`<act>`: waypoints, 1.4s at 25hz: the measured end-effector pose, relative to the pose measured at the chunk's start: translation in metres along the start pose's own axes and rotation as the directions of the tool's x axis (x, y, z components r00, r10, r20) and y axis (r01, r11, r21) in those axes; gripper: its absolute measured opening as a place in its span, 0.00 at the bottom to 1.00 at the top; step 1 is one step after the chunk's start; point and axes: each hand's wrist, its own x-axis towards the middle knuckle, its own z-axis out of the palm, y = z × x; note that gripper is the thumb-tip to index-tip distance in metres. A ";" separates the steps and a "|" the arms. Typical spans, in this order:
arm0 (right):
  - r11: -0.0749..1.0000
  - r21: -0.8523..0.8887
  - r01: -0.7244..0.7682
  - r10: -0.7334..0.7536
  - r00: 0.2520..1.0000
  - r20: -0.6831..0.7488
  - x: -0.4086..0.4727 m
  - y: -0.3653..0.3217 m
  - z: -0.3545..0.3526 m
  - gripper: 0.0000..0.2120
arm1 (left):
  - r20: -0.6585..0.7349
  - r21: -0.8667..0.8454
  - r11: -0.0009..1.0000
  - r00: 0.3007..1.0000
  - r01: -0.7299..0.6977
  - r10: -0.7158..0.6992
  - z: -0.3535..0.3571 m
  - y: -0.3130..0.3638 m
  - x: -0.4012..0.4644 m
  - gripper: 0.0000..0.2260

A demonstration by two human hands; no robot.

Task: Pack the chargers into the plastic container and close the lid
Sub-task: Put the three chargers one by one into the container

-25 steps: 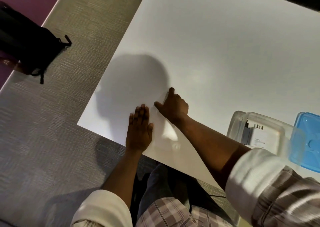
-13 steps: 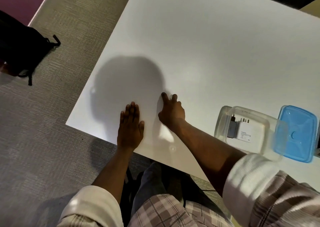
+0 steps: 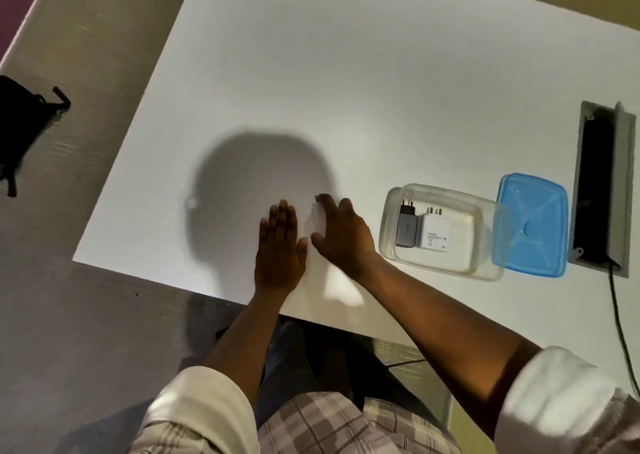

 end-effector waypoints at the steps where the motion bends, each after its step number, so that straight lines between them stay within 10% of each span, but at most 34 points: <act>1: 1.000 0.029 0.004 -0.003 1.000 -0.025 -0.008 0.004 -0.007 0.33 | 0.005 0.007 1.000 1.000 -0.019 0.019 0.003 0.009 0.003 0.30; 10: 0.986 0.126 -0.105 0.131 0.968 -0.213 -0.068 0.078 -0.085 0.32 | 0.020 0.040 0.995 0.995 -0.096 0.095 0.013 0.077 0.019 0.30; 20: 0.906 0.032 -0.423 0.423 0.898 -0.119 -0.058 0.178 -0.096 0.33 | 0.020 -0.002 0.996 0.996 -0.086 0.086 0.011 0.081 0.018 0.31; 35: 0.897 0.034 -0.440 0.441 0.896 -0.049 -0.033 0.214 -0.080 0.32 | 0.015 -0.027 0.997 0.997 -0.078 0.078 0.013 0.079 0.019 0.31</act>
